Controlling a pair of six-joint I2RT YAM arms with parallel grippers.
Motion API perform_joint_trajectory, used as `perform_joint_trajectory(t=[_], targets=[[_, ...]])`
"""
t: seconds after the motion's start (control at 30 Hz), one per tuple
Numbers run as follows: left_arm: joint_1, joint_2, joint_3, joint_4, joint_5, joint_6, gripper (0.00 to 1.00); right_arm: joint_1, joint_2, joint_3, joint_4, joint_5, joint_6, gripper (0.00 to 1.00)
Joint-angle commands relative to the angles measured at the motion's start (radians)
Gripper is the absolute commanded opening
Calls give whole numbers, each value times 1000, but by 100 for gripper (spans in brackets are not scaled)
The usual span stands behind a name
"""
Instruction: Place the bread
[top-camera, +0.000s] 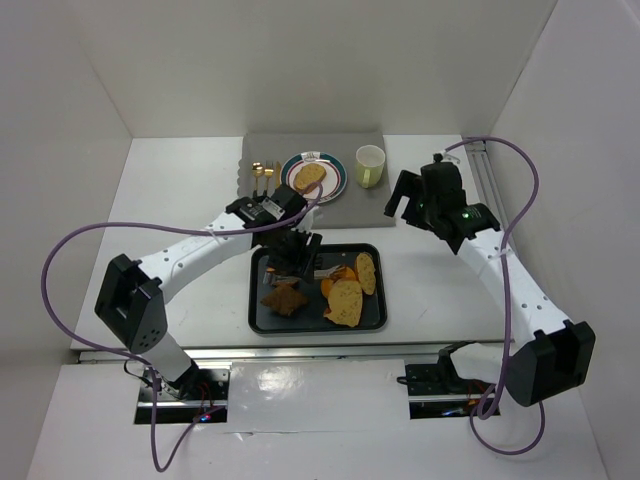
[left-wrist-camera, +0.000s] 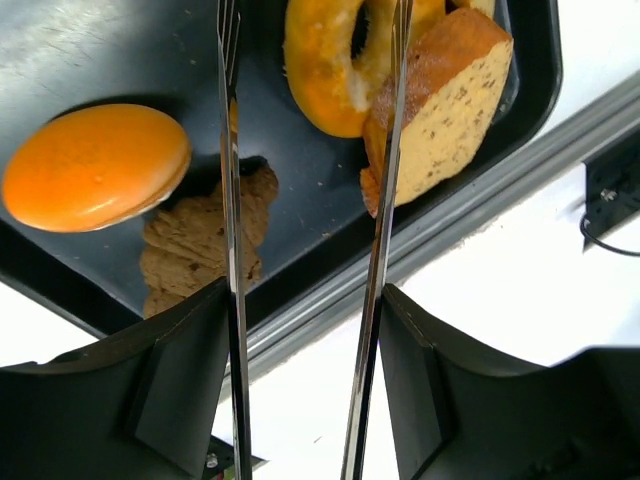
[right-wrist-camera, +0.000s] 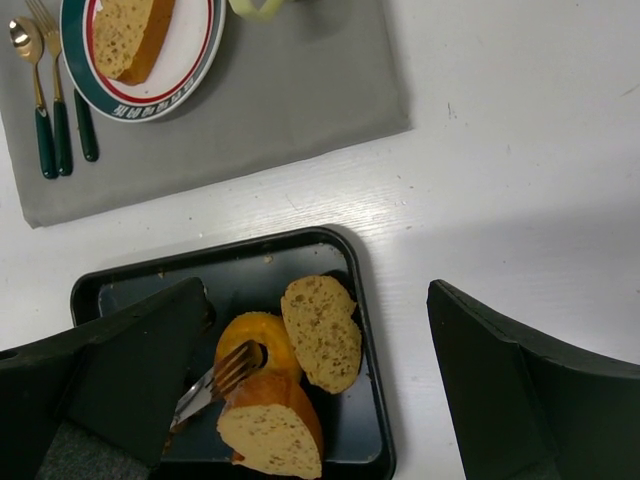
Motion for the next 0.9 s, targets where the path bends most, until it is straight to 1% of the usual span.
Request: perform_joint_trajectory(t=[0.0,0.07,0.13,0.23,0.27,0.3,0.53,0.57,0.6,0.63,0.67,0.7,0.87], targets=[[3,3,1,-6,79,24,69,-7,-4,-9,2,-10,3,100],[3,24,13,-21,120,44,69,-7,-4,-9,2,-10,3,100],[3,44,22,-64,148,57,67,-7,5,-9,2,-10,3,100],[3,73,44,-101,157,75,59,-7,5,-18,11,-19,3,100],[3,73,44,-101,157,75,55,-7,5,-18,11,-19,3,100],[3,73,44,-113,148,75,48,-7,5,-18,11,-19,3,100],[3,62,102,-144,83,57,27,-7,5,-18,20,-19,3,100],[12,50,111,-144,68,57,19,-7,14,-18,20,-19,3,100],[12,50,111,-153,56,46,15,-7,14,-18,20,-28,3,100],[24,39,137,-153,56,46,6,-7,23,-18,20,-28,3,100],[24,39,137,-165,56,46,6,-7,24,-18,29,-28,3,100],[35,30,152,-165,45,46,0,-7,24,-18,29,-28,3,100],[73,-4,188,-197,-10,37,0,-7,33,-18,29,-37,3,100]])
